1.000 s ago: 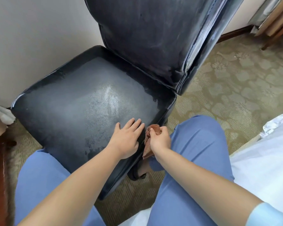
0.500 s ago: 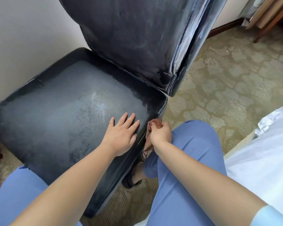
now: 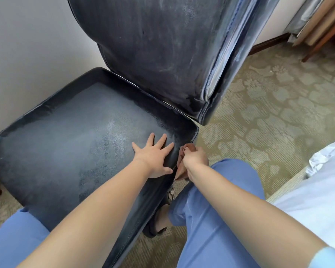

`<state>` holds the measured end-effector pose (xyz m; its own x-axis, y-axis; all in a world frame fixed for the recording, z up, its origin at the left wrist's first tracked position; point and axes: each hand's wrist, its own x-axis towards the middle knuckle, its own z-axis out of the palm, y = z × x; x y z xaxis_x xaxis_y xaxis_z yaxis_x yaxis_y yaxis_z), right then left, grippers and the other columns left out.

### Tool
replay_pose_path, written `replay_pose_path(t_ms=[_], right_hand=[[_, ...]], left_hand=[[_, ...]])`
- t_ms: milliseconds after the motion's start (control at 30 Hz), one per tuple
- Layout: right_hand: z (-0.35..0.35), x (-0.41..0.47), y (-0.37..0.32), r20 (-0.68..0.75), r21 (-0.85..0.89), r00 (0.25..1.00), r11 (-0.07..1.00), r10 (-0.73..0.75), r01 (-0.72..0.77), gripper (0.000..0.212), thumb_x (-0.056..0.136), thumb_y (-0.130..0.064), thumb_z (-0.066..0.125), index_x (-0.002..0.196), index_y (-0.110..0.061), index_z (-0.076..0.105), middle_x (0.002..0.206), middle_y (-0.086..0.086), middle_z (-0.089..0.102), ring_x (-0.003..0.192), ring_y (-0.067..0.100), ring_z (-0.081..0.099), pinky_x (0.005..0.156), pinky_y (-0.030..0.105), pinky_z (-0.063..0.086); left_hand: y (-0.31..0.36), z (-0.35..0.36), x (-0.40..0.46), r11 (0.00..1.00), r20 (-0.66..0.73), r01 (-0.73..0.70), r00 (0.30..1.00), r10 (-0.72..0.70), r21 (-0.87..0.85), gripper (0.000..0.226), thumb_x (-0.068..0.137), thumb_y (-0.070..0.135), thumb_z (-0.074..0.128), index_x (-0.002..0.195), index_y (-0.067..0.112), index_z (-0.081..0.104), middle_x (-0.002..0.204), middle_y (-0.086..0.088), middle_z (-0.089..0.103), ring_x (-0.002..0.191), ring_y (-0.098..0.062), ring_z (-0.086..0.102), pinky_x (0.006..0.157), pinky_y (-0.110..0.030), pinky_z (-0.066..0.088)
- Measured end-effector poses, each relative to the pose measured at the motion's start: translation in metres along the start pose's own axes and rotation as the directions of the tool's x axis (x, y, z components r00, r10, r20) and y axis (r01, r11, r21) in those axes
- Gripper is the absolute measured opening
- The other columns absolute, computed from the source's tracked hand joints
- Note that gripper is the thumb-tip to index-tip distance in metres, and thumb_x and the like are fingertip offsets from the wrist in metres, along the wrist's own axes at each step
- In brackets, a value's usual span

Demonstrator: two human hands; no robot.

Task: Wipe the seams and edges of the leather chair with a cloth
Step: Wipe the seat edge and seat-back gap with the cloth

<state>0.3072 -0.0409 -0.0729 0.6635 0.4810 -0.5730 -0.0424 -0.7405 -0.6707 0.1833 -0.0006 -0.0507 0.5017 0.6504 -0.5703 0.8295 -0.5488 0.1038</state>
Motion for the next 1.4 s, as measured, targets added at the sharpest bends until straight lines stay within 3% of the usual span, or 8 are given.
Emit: replay_pose_path(t_ms=[133, 267, 367, 567, 767, 967, 1267, 1400], right_hand=[[-0.007, 0.035, -0.020, -0.031, -0.080, 0.999, 0.996, -0.031, 0.028, 0.035, 0.096, -0.026, 0.051, 0.122, -0.004, 0.053, 0.121, 0.016, 0.060, 0.109, 0.036, 0.056, 0.091, 0.040, 0.046], [-0.013, 0.052, -0.029, 0.059, -0.263, 0.998, 0.964, -0.023, 0.038, 0.046, 0.094, -0.026, 0.054, 0.134, -0.005, 0.046, 0.129, 0.016, 0.055, 0.114, 0.033, 0.055, 0.095, 0.038, 0.046], [-0.023, 0.062, -0.041, 0.161, -0.379, 0.987, 0.923, -0.001, 0.063, 0.043, 0.090, -0.025, 0.060, 0.122, 0.003, 0.054, 0.119, 0.018, 0.061, 0.106, 0.032, 0.060, 0.090, 0.037, 0.050], [-0.024, 0.074, -0.045, 0.228, -0.314, 0.973, 0.945, -0.024, 0.096, 0.032, 0.087, -0.023, 0.065, 0.106, 0.002, 0.060, 0.105, 0.018, 0.064, 0.094, 0.032, 0.063, 0.079, 0.038, 0.051], [-0.023, 0.086, -0.043, 0.216, -0.197, 0.974, 0.974, -0.067, 0.110, 0.019, 0.085, -0.017, 0.064, 0.069, -0.009, 0.057, 0.078, 0.014, 0.062, 0.075, 0.027, 0.061, 0.069, 0.040, 0.052], [-0.024, 0.085, -0.030, 0.169, -0.113, 0.972, 0.976, -0.165, 0.185, 0.015, 0.082, -0.021, 0.065, 0.070, -0.021, 0.058, 0.081, 0.007, 0.066, 0.080, 0.028, 0.064, 0.075, 0.038, 0.052], [-0.027, 0.089, -0.031, 0.094, -0.120, 0.955, 0.949, -0.280, 0.291, 0.009, 0.087, -0.030, 0.062, 0.086, -0.021, 0.063, 0.076, -0.004, 0.060, 0.080, 0.022, 0.057, 0.068, 0.027, 0.038], [-0.026, 0.086, -0.021, 0.058, -0.119, 0.952, 0.944, -0.302, 0.307, 0.010, 0.088, -0.032, 0.060, 0.090, -0.023, 0.063, 0.083, -0.006, 0.064, 0.082, 0.019, 0.059, 0.071, 0.031, 0.044]], left_hand=[[0.001, -0.008, 0.004, 1.000, 0.040, -0.002, 0.999, 0.001, 0.008, 0.095, 0.084, 0.061, 0.059, 0.153, 0.039, -0.003, 0.161, 0.008, -0.018, 0.147, -0.031, -0.019, 0.103, -0.078, 0.012], [0.002, -0.017, 0.015, 1.000, 0.082, 0.003, 0.997, -0.004, 0.005, 0.106, 0.078, 0.060, 0.067, 0.151, 0.041, -0.007, 0.160, 0.007, -0.022, 0.145, -0.033, -0.022, 0.101, -0.080, 0.010], [0.003, -0.023, 0.022, 1.000, 0.115, 0.006, 0.993, -0.007, 0.005, 0.113, 0.074, 0.059, 0.071, 0.150, 0.044, -0.010, 0.158, 0.008, -0.026, 0.144, -0.033, -0.026, 0.099, -0.081, 0.010], [0.005, -0.029, 0.032, 0.999, 0.134, 0.031, 0.991, -0.029, -0.016, 0.117, 0.072, 0.058, 0.075, 0.149, 0.045, -0.012, 0.158, 0.009, -0.028, 0.143, -0.034, -0.027, 0.098, -0.082, 0.011], [0.001, -0.029, 0.041, 0.998, 0.109, 0.028, 0.994, -0.021, -0.055, 0.117, 0.071, 0.060, 0.075, 0.149, 0.047, -0.011, 0.157, 0.010, -0.028, 0.142, -0.034, -0.030, 0.097, -0.083, 0.008], [-0.005, -0.027, 0.048, 0.999, 0.086, 0.018, 0.996, -0.016, -0.028, 0.117, 0.068, 0.067, 0.071, 0.148, 0.049, -0.012, 0.157, 0.012, -0.029, 0.142, -0.033, -0.031, 0.096, -0.083, 0.005], [-0.015, -0.004, 0.058, 0.996, -0.104, -0.003, 0.995, 0.011, 0.085, 0.087, 0.073, 0.089, 0.023, 0.143, 0.055, -0.015, 0.159, 0.009, -0.024, 0.142, -0.032, -0.031, 0.103, -0.077, -0.007], [-0.017, 0.002, 0.065, 0.996, -0.195, -0.012, 0.980, 0.028, 0.087, 0.099, 0.049, 0.093, -0.018, 0.142, 0.058, -0.015, 0.161, 0.009, -0.016, 0.144, -0.030, -0.027, 0.107, -0.071, -0.010]])
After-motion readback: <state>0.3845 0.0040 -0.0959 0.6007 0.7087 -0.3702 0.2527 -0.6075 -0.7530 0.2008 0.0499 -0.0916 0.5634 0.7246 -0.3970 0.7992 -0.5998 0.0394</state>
